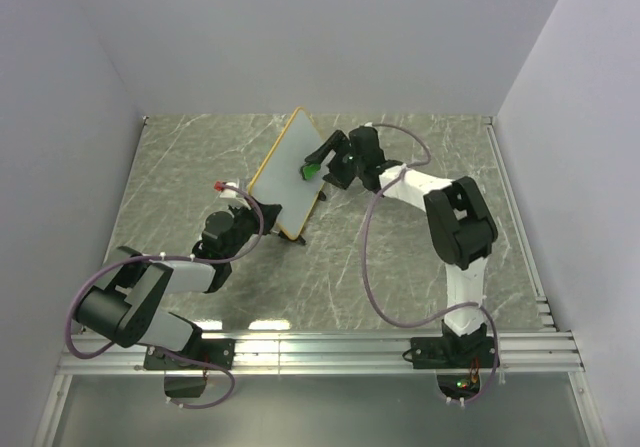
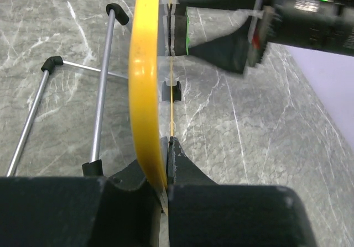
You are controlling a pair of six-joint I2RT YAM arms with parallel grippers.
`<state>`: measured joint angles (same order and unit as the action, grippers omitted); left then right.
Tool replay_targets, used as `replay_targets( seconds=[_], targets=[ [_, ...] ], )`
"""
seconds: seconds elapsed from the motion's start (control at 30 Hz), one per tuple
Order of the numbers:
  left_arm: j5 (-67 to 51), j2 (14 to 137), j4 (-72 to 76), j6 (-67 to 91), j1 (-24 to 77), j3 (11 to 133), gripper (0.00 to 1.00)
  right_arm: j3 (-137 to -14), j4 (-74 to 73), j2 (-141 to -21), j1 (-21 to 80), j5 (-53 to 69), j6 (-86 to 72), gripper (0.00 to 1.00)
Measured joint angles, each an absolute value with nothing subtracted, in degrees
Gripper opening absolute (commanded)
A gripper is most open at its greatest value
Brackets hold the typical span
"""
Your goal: Erase the whiteboard
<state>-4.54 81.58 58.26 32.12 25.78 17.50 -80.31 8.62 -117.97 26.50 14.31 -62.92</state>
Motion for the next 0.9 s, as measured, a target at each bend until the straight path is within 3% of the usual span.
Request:
replay_targets(
  seconds=[0.47,0.73,0.9],
  targets=[
    [-5.0,80.6,56.0,30.9,25.9,18.2,0.01,-73.5,-2.0,-91.0,28.0,12.1,-53.1,1.0],
    [-5.1,80.4,54.8,31.2,25.9,18.5,0.01,-73.5,-7.0,-90.8,28.0,11.7,-51.5,1.0],
    [-5.0,80.4,54.8,31.4,25.9,18.5,0.01,-75.1,-6.6,-97.5,27.8,11.9,-52.1,1.0]
  ],
)
